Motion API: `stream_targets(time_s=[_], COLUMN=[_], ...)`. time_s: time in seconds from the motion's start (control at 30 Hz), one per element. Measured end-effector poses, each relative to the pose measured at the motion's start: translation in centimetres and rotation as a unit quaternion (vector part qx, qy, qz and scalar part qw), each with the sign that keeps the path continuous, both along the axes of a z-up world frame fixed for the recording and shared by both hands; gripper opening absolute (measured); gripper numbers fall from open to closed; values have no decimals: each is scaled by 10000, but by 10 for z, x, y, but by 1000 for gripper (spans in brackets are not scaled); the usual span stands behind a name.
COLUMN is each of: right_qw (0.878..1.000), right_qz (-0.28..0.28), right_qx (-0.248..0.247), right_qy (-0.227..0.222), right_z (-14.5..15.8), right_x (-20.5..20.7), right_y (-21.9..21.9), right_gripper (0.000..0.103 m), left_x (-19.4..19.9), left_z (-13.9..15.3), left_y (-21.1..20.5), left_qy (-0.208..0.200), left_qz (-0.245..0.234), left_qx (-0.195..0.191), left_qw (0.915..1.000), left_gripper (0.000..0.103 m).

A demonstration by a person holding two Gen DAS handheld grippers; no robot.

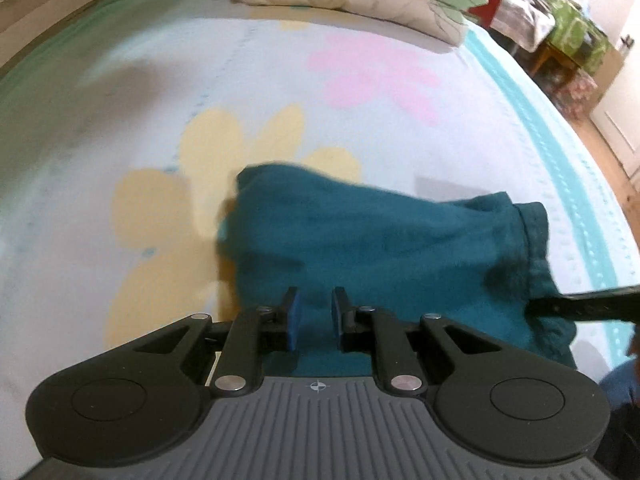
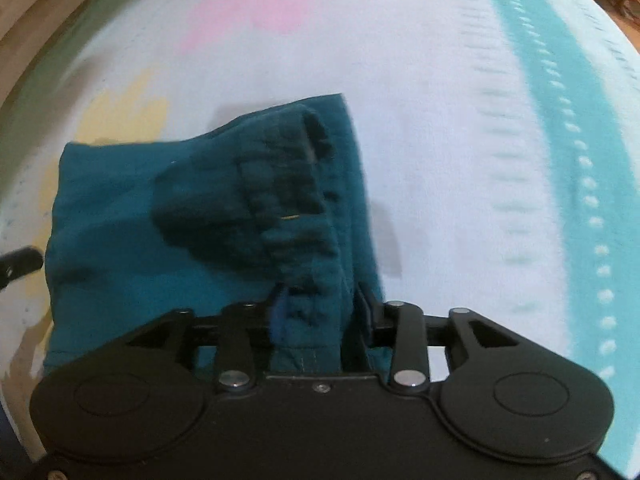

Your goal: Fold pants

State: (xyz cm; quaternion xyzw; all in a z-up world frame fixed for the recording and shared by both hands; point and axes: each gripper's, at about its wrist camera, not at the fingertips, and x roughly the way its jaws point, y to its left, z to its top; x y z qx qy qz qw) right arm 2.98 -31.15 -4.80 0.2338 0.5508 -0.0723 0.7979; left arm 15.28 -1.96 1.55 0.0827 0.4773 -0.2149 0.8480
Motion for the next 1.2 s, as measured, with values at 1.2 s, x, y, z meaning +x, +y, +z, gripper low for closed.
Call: stream_targets(time_s=[1.2], right_qw=[9985], right_qz=[-533], right_qx=[-138], right_qy=[-81], right_z=[-28], right_x=[39], right_y=[-20], right_gripper=[56], left_x=[47], left_z=[-41], left_y=[-46], left_qy=[304], left_qz=[-185], left_qx=[590], left_qw=[9976], left_gripper=[16])
